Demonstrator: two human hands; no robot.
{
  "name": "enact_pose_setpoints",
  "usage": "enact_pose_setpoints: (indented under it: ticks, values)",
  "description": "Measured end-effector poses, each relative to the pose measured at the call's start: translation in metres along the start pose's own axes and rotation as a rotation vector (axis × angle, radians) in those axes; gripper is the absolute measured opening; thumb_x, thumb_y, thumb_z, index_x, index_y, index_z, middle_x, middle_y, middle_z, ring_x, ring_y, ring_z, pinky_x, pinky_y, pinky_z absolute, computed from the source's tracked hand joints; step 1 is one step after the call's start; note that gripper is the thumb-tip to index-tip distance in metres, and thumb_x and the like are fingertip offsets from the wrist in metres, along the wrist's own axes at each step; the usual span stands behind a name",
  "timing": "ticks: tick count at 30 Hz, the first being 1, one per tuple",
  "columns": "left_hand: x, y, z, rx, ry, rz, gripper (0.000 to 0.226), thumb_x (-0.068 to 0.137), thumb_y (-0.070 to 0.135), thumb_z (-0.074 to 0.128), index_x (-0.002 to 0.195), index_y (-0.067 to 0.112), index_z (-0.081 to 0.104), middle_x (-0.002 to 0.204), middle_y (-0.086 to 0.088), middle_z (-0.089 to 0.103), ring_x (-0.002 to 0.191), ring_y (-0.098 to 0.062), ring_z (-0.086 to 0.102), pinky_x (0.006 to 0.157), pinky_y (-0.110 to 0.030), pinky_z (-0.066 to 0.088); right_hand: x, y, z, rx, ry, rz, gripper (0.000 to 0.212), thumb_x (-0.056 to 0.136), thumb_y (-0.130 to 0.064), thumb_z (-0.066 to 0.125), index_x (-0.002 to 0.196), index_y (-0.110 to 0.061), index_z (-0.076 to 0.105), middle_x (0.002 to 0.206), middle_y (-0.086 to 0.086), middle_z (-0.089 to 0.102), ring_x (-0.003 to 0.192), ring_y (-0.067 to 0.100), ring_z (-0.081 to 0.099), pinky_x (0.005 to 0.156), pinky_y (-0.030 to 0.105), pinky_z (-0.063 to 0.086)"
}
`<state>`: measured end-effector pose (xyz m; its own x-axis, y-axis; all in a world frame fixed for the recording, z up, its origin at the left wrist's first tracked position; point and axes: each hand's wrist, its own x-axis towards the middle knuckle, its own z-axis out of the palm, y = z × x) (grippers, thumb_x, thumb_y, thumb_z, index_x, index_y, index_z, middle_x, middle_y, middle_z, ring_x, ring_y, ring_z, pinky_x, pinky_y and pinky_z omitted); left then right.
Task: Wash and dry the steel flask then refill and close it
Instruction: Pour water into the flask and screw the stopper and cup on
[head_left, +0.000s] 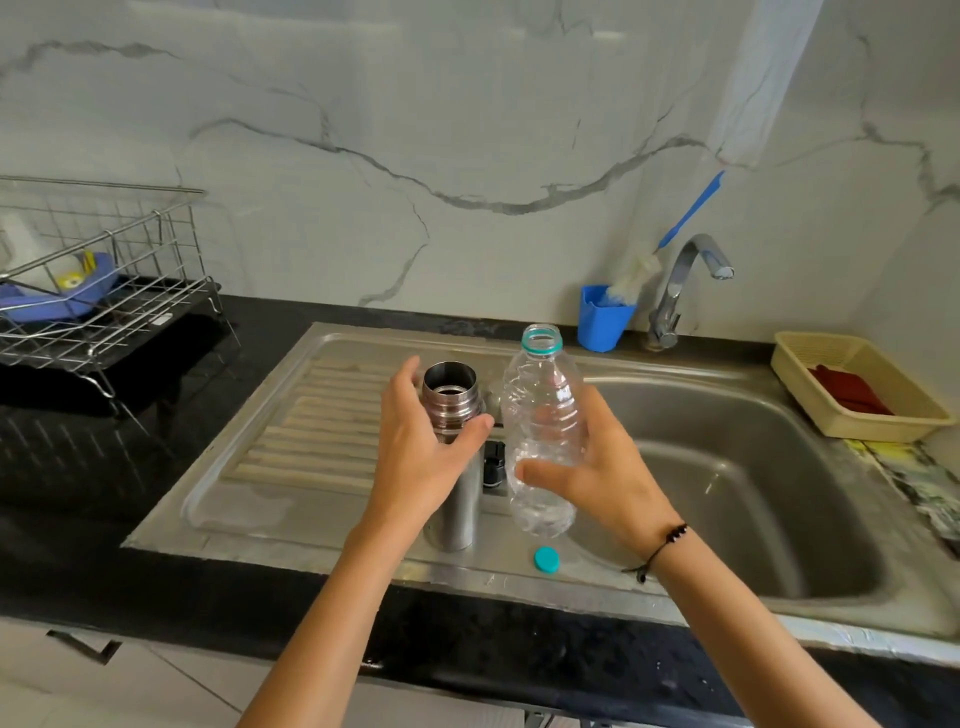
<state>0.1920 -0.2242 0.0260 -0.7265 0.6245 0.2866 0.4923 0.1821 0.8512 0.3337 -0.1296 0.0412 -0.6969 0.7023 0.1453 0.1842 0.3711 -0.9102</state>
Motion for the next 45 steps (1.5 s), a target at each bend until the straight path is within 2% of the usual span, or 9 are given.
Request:
enact_pose_setpoints:
  ticks: [4, 6, 11, 22, 25, 31, 33, 38, 45]
  values:
    - [-0.03, 0.001, -0.008, 0.099, 0.25, 0.38, 0.06, 0.087, 0.043, 0.056, 0.135, 0.012, 0.038, 0.139, -0.013, 0.04, 0.131, -0.02, 0.038, 0.106, -0.015, 0.029, -0.017, 0.008, 0.008, 0.12, -0.087, 0.04, 0.07, 0.065, -0.006, 0.081, 0.119, -0.034, 0.045, 0.11, -0.011, 0.062, 0.104, 0.004, 0.059, 0.094, 0.031, 0.048]
    - [-0.049, -0.001, -0.004, 0.067, 0.184, 0.476, 0.054, 0.091, 0.043, 0.051, 0.133, 0.009, 0.04, 0.133, -0.012, 0.049, 0.124, -0.016, 0.047, 0.105, -0.017, 0.036, -0.025, 0.019, 0.013, 0.154, -0.16, 0.045, 0.075, 0.064, -0.007, 0.081, 0.122, -0.037, 0.044, 0.118, -0.011, 0.061, 0.111, 0.006, 0.057, 0.095, 0.035, 0.048]
    - [-0.069, 0.0, 0.012, -0.055, -0.136, 0.347, 0.052, 0.088, 0.056, 0.048, 0.131, 0.028, 0.045, 0.126, 0.015, 0.051, 0.115, 0.005, 0.049, 0.09, -0.004, 0.038, -0.037, 0.042, 0.018, 0.086, -0.196, 0.049, 0.075, 0.065, -0.01, 0.079, 0.127, -0.034, 0.043, 0.121, -0.015, 0.057, 0.114, 0.004, 0.053, 0.099, 0.037, 0.046]
    - [-0.069, -0.009, 0.028, -0.132, -0.201, 0.26, 0.046, 0.082, 0.049, 0.057, 0.123, 0.028, 0.056, 0.117, 0.013, 0.061, 0.11, 0.0, 0.056, 0.088, -0.007, 0.041, -0.039, 0.062, 0.001, -0.061, -0.408, 0.058, 0.081, 0.068, -0.004, 0.059, 0.136, -0.036, 0.031, 0.13, -0.012, 0.05, 0.121, 0.006, 0.048, 0.104, 0.032, 0.04]
    - [-0.068, -0.009, 0.03, -0.147, -0.224, 0.254, 0.049, 0.082, 0.05, 0.057, 0.124, 0.025, 0.058, 0.118, 0.011, 0.061, 0.112, -0.002, 0.056, 0.09, -0.01, 0.042, -0.018, 0.071, -0.012, -0.409, -0.452, 0.044, 0.068, 0.074, 0.006, 0.048, 0.133, -0.027, 0.043, 0.131, -0.006, 0.05, 0.12, 0.009, 0.047, 0.097, 0.019, 0.037]
    - [-0.071, -0.005, 0.034, -0.148, -0.247, 0.261, 0.056, 0.083, 0.051, 0.054, 0.128, 0.019, 0.056, 0.121, 0.011, 0.06, 0.114, 0.003, 0.053, 0.091, -0.006, 0.039, 0.004, 0.104, 0.008, -1.027, -0.559, -0.163, 0.026, 0.091, -0.006, 0.036, 0.107, -0.002, 0.056, 0.106, 0.015, 0.057, 0.101, 0.029, 0.052, 0.09, 0.038, 0.043]
    - [-0.07, -0.006, 0.033, -0.146, -0.253, 0.263, 0.054, 0.084, 0.052, 0.053, 0.128, 0.02, 0.055, 0.121, 0.011, 0.059, 0.114, 0.003, 0.052, 0.091, -0.007, 0.039, 0.001, 0.102, 0.012, -1.0, -0.534, -0.294, 0.03, 0.092, -0.009, 0.032, 0.095, 0.0, 0.061, 0.098, 0.017, 0.062, 0.092, 0.031, 0.058, 0.081, 0.039, 0.046]
    - [-0.069, -0.008, 0.036, -0.129, -0.257, 0.276, 0.056, 0.085, 0.052, 0.053, 0.13, 0.019, 0.053, 0.122, 0.01, 0.059, 0.115, 0.002, 0.053, 0.094, -0.01, 0.041, 0.004, 0.106, 0.012, -1.052, -0.709, -0.125, 0.025, 0.097, -0.016, 0.038, 0.109, -0.004, 0.056, 0.109, 0.012, 0.06, 0.096, 0.027, 0.057, 0.086, 0.032, 0.048]
    - [-0.068, -0.01, 0.039, -0.126, -0.252, 0.284, 0.054, 0.086, 0.052, 0.052, 0.131, 0.023, 0.051, 0.123, 0.011, 0.057, 0.116, 0.002, 0.051, 0.094, -0.011, 0.041, 0.008, 0.122, 0.014, -0.977, -0.684, -0.125, 0.019, 0.094, -0.022, 0.045, 0.1, -0.009, 0.058, 0.098, 0.008, 0.063, 0.084, 0.024, 0.059, 0.078, 0.034, 0.052]
